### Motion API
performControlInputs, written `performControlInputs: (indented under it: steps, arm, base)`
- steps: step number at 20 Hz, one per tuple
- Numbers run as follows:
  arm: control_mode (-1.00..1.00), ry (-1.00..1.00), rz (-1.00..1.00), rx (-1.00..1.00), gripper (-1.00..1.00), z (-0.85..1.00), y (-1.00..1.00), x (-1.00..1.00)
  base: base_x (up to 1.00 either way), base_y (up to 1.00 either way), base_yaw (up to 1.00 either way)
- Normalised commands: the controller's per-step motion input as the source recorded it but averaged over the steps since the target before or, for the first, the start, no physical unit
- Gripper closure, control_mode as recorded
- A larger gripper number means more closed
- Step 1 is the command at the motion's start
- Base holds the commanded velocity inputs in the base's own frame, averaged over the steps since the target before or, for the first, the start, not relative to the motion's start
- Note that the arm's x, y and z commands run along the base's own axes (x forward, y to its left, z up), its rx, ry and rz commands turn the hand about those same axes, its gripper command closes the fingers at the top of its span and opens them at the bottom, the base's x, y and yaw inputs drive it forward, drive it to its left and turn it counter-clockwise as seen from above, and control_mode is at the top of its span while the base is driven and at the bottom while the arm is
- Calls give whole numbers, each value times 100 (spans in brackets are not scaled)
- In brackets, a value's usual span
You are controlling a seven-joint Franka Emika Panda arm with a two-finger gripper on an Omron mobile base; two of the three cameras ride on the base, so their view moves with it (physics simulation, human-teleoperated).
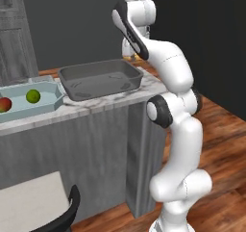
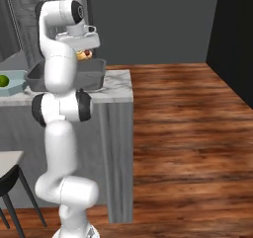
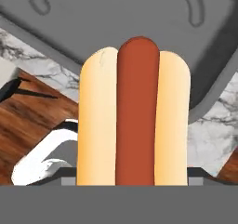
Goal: Place the cold items (mango and lime) from the fridge in one tupperware on the dining counter. Place the warm items (hot dog and kebab skewer) in the stove area in another tupperware.
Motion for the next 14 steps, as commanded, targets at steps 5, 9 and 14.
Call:
performControlInputs:
  steps: [5,9,14]
  arm:
    - [-100,-2,73,21,100,-8,5,99]
    - [-100,0,56,22,100,-19,40,100]
    - [-100,15,21,12,100,-18,51,89]
  base:
    - [0,0,0]
    - [0,0,0]
    - [0,0,0]
